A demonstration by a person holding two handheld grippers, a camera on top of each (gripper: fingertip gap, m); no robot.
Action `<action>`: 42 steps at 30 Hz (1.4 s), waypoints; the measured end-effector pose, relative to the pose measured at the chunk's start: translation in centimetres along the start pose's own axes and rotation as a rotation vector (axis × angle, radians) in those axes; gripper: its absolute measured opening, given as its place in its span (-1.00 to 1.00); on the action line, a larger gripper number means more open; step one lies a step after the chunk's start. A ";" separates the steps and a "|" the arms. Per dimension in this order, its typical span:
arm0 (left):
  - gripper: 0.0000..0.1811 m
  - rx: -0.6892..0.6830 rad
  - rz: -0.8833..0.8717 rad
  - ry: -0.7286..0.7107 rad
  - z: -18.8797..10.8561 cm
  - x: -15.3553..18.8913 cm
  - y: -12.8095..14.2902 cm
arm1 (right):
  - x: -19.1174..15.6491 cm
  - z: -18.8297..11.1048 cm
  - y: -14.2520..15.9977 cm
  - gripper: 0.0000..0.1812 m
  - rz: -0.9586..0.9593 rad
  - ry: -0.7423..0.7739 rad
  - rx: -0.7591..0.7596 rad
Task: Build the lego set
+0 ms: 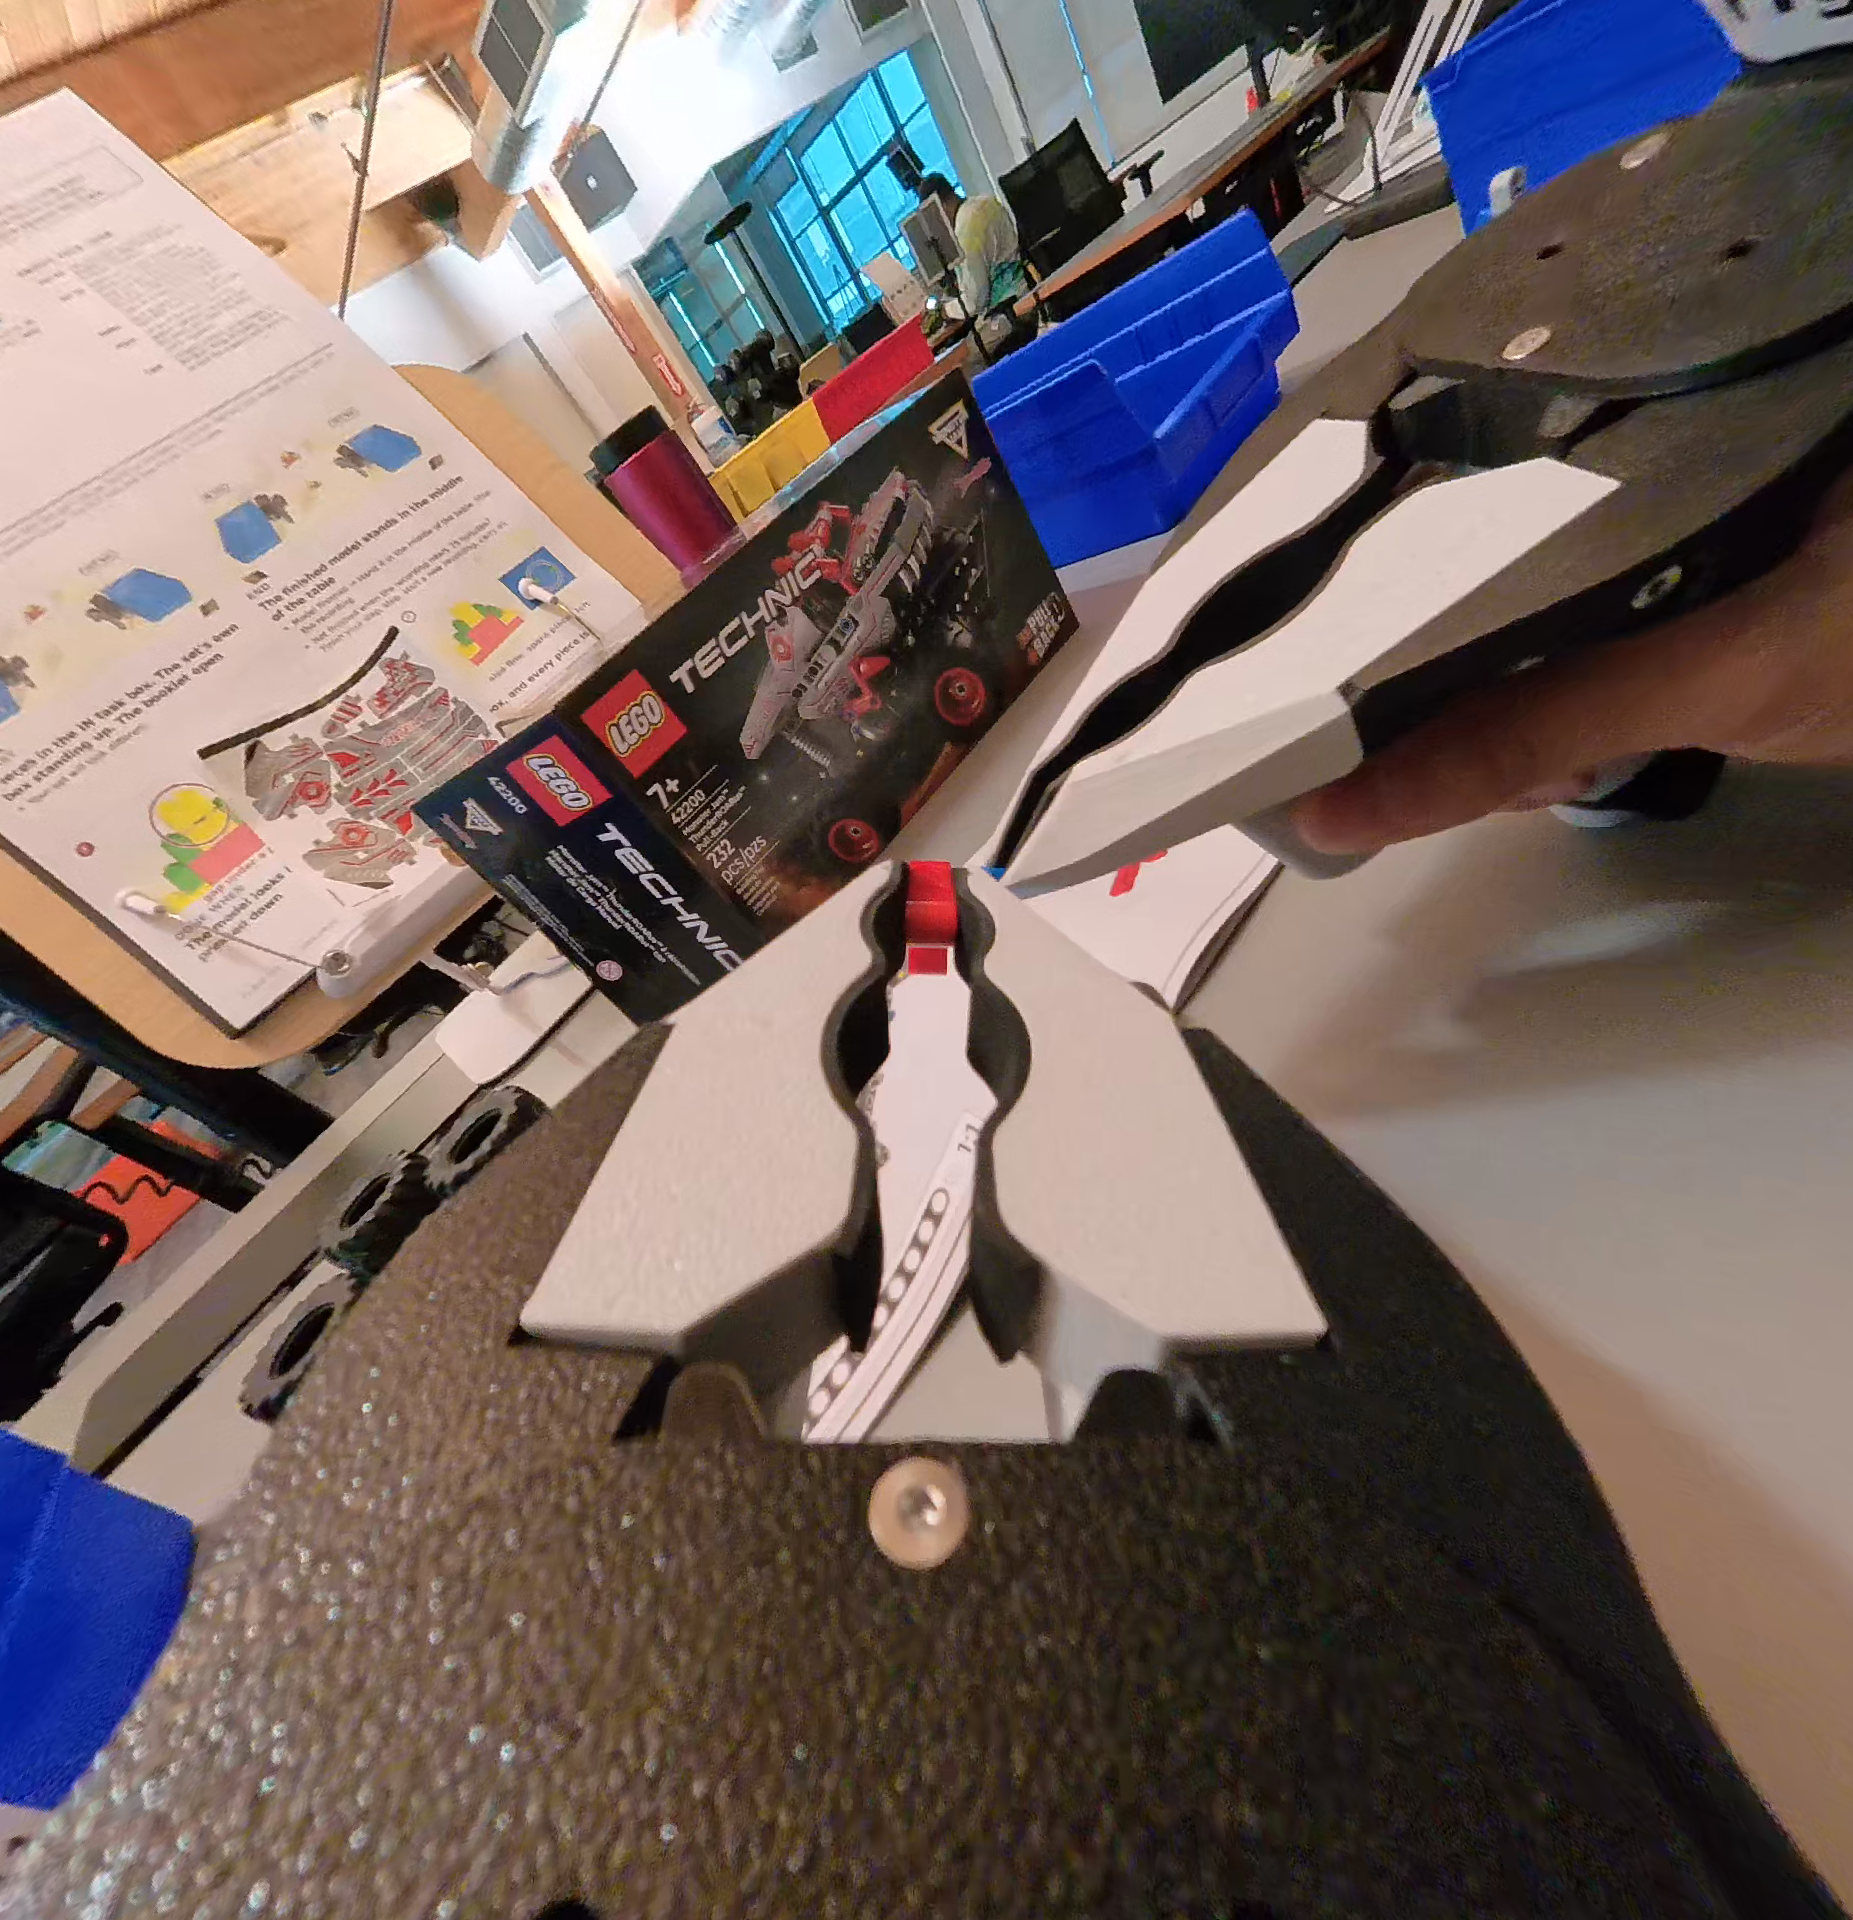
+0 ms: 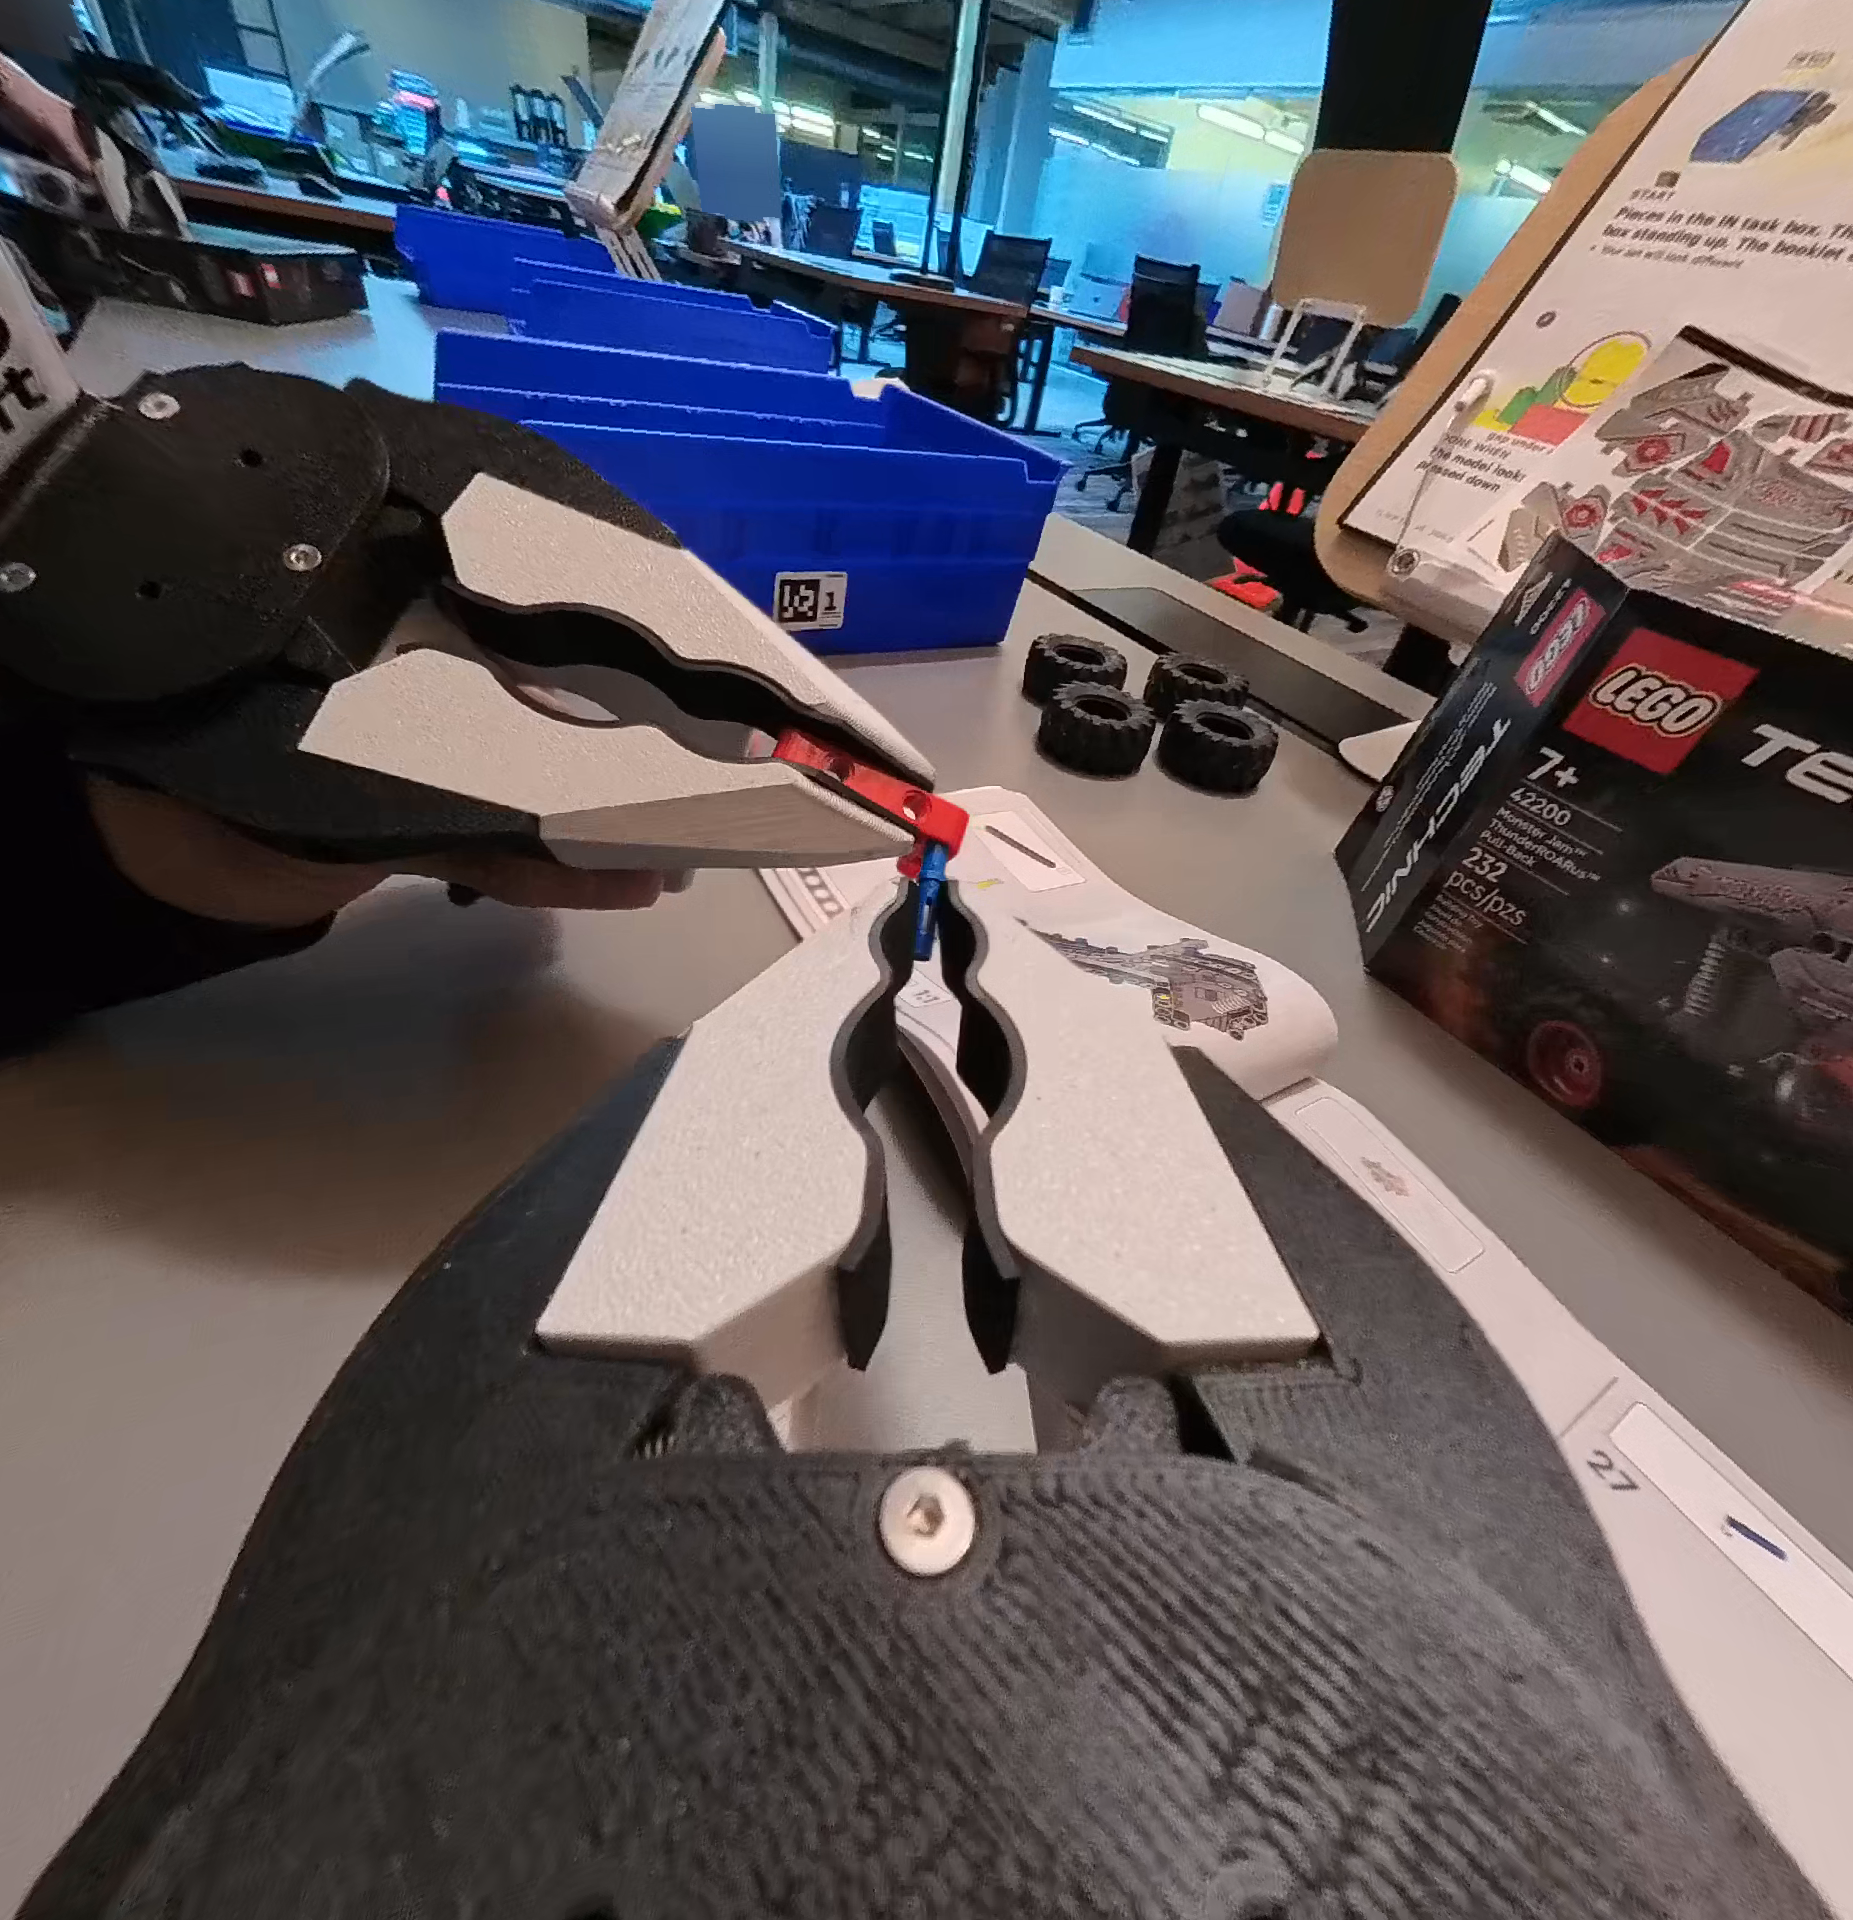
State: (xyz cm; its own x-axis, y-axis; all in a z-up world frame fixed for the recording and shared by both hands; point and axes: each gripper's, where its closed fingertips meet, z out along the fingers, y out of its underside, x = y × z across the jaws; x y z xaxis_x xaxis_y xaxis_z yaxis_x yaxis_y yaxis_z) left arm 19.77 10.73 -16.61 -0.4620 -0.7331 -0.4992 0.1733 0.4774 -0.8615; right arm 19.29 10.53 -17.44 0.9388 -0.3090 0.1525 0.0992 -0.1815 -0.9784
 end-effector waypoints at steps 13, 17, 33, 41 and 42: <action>-0.94 -0.022 -0.043 -0.001 0.2 0.0 0.0 | 0.2 -0.1 0.0 -0.97 0.053 -0.029 0.005; -0.94 -0.041 0.016 -0.025 0.3 0.0 0.0 | 0.1 0.0 0.0 -0.97 0.058 -0.040 -0.002; -0.94 -0.034 -0.037 -0.003 0.3 -0.1 0.2 | 0.3 0.1 0.1 -0.98 0.102 -0.076 -0.006; -0.94 -0.037 -0.048 0.002 0.3 -0.1 0.3 | 0.2 0.2 0.2 -0.97 0.102 -0.078 -0.013; -0.94 -0.037 -0.051 0.003 0.3 -0.1 0.3 | 0.2 0.1 0.2 -0.97 0.100 -0.077 -0.013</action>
State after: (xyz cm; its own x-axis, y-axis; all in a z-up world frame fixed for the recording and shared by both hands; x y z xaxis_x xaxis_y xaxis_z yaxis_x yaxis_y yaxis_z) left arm 20.15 10.84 -16.84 -0.4723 -0.7553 -0.4543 0.1176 0.4568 -0.8818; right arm 19.58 10.55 -17.64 0.9663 -0.2540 0.0426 0.0000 -0.1655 -0.9862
